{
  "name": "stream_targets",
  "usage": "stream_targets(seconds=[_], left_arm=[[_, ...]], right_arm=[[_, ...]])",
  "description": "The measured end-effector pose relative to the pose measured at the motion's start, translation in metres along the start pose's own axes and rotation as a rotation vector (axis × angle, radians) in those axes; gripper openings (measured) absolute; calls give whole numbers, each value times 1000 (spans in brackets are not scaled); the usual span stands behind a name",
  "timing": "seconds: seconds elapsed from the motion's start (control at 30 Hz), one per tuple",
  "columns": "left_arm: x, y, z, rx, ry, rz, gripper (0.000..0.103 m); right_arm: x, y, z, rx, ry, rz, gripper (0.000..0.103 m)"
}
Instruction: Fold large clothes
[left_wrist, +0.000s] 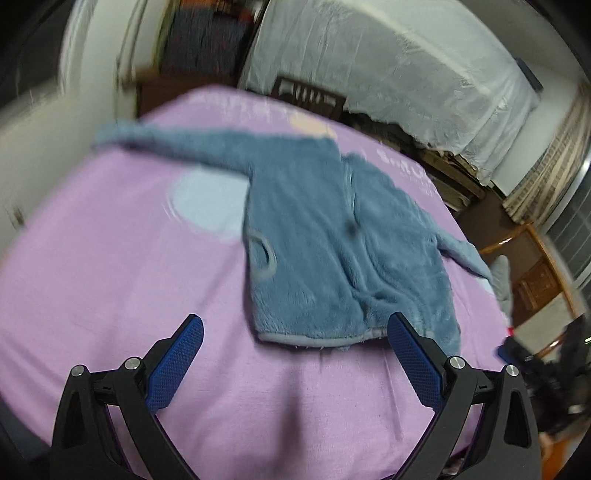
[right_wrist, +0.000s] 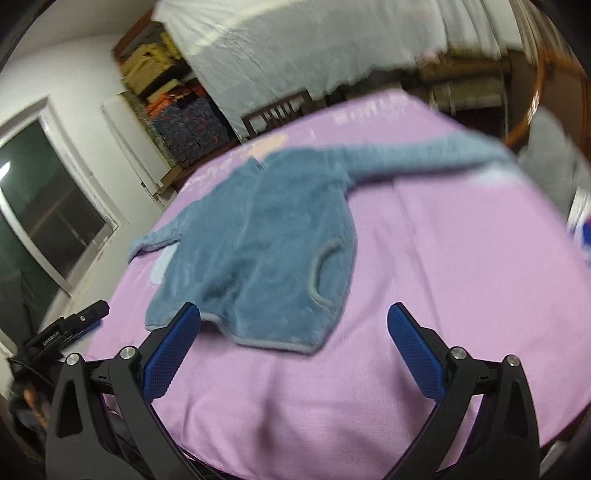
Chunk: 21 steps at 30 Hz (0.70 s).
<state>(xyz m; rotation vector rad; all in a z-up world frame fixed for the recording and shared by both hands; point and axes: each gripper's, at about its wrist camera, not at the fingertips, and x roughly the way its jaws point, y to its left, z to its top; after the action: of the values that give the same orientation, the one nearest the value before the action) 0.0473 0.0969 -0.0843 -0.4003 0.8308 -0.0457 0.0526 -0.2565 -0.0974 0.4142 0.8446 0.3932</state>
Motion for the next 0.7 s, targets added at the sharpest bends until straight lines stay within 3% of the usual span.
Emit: stream_targets(seconds=[0.13,0.23,0.4,0.43,0.47,0.5,0.53,0.57,0.6,0.67,0.7], left_arm=[[30,7,1,-10,57,-17,98],[42,6,2,4,80,-22,94],[56,4,3,22,78,10,79],[59,3,4,26,82,1,67],[63,2,5,29,89,-9,54],[65,1,6,35,84,5,47],[66,1,6,42,81,22,28],[66,2,6,44,85,23,17],[64,5,6,33,82,15,16],[52,12,9,16,62,8,13],[46,13,10,20,46,17,13]], right_arm=[[30,-18,-1,76,83,40,99],[45,-14,2,50,103,40,99],[71,-2,-3,15,141,25,95],[72,3,-4,-14,121,-3,89],[74,8,-5,-42,118,-18,74],[79,13,-5,-71,132,-24,68],[81,17,-6,-91,126,-44,61],[83,21,-6,-125,117,-76,50],[85,24,-6,-148,120,-91,45],[82,25,-3,-165,105,-93,21],[77,22,1,-164,93,-84,20]])
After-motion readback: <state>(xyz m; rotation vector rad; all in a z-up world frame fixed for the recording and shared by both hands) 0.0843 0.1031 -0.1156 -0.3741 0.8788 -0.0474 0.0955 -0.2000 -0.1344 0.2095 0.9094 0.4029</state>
